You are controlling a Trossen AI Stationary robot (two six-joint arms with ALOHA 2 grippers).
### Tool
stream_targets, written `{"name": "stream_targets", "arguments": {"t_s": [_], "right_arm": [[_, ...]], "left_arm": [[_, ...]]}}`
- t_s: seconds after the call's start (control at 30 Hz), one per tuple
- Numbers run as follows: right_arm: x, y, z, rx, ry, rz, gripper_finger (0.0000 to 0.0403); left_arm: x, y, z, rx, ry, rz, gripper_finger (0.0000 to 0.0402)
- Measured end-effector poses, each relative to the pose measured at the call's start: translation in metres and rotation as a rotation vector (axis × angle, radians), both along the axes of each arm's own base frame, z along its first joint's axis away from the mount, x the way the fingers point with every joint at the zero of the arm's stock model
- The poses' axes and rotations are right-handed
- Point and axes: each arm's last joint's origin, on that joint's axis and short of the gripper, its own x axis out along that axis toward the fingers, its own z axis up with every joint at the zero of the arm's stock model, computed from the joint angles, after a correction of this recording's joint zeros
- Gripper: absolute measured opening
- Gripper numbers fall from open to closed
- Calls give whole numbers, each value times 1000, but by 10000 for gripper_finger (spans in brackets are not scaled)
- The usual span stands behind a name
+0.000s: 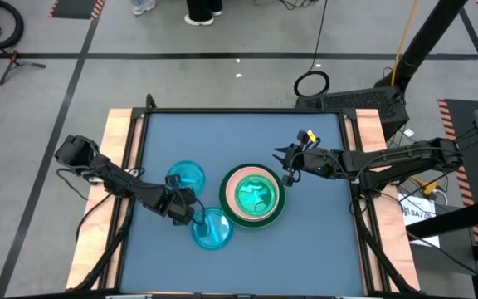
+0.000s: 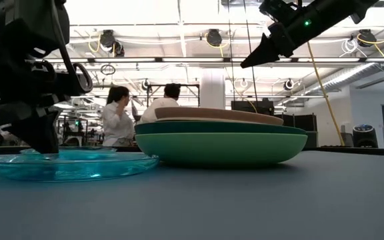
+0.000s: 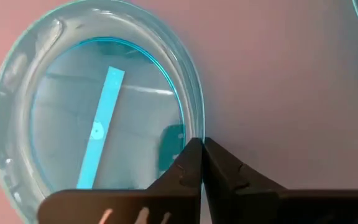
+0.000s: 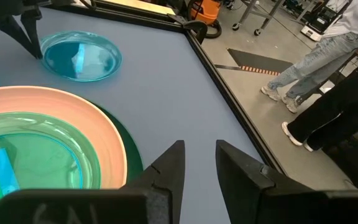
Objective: Stack plastic plates
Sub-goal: Stack the top blue plate on top of the blue plate
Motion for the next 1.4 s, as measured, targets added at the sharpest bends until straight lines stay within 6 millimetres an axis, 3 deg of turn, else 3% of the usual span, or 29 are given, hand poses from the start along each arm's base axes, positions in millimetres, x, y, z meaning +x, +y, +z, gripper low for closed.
{"name": "stream_targets", "arguments": {"t_s": [0.17, 0.47, 0.9, 1.4], "right_arm": [[0, 0, 0, 0, 0, 0, 86], [0, 0, 0, 0, 0, 0, 86], [0, 0, 0, -1, 1, 0, 86], [0, 0, 0, -3, 2, 2, 86]], "left_arm": [[5, -2, 12, 19, 33, -29, 6], [22, -8, 51, 123, 73, -153, 5], [54, -17, 111, 211, -76, -276, 4], [80, -19, 126, 297, -219, -526, 3]]}}
